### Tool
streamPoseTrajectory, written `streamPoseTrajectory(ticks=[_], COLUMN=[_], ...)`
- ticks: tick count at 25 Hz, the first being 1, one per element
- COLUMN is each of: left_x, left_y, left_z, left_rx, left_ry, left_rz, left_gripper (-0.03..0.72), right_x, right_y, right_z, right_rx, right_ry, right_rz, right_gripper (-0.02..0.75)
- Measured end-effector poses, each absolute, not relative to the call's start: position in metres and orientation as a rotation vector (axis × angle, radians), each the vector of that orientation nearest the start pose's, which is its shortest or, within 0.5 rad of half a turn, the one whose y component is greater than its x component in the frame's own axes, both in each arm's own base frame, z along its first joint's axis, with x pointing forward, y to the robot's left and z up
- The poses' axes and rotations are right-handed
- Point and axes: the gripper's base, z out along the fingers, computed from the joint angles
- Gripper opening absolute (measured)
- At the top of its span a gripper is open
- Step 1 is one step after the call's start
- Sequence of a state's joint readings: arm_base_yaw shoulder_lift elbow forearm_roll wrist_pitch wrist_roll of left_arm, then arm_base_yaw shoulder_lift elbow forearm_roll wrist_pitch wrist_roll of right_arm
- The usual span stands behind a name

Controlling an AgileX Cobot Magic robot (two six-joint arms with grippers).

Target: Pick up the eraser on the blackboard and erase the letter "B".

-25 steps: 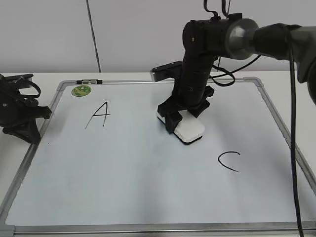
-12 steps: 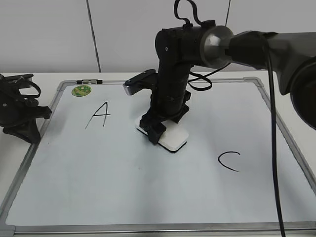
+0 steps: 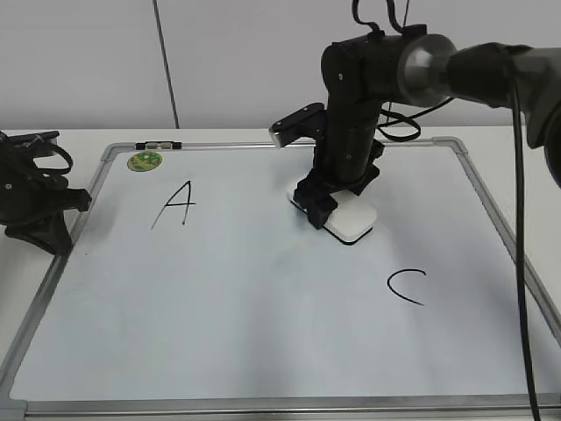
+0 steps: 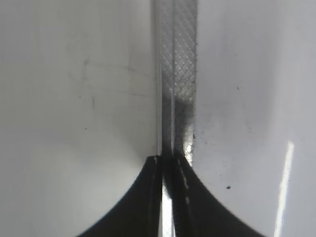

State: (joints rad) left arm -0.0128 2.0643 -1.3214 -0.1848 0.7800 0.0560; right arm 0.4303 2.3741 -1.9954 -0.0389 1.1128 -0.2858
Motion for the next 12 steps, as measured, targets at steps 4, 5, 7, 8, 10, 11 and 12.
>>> streamPoseTrajectory(ticks=[4,5,7,8,10,11,12], left_x=[0.3926,0.3926,0.3926,0.3926,0.3926,0.3926,0.3926], left_y=[-0.0168,-0.0168,-0.0168,-0.0168,-0.0168,-0.0168,-0.0168], left_z=[0.1287,0.1287,0.1287,0.1287,0.1287,0.1287,0.1287], left_rx=[-0.081,-0.081,-0.081,-0.081,-0.081,-0.081,-0.081], left_ry=[2.996,2.996,2.996,2.996,2.996,2.996,2.996], left_rz=[-0.204,-0.204,-0.204,-0.204,-0.204,-0.204,-0.204], left_gripper=[0.008,0.008,0.008,0.008,0.008,0.008,0.008], right_x=[0.4533,0.4532,0.4530,0.4527,0.4517,0.4510,0.4498], right_y=[0.1910,0.1912,0.1917,0.1923,0.1946,0.1962,0.1982], right_z=[0.1506,0.1506,0.1506,0.1506,0.1506,0.1506,0.1505], right_rx=[-1.022,-1.020,-1.017,-1.013,-1.006,-1.005,-1.013], right_ry=[2.787,2.788,2.790,2.792,2.796,2.796,2.798], right_rz=[-0.043,-0.043,-0.034,-0.022,0.005,0.017,0.017], right_gripper=[0.545,0.545,0.545,0.545,0.545,0.545,0.545])
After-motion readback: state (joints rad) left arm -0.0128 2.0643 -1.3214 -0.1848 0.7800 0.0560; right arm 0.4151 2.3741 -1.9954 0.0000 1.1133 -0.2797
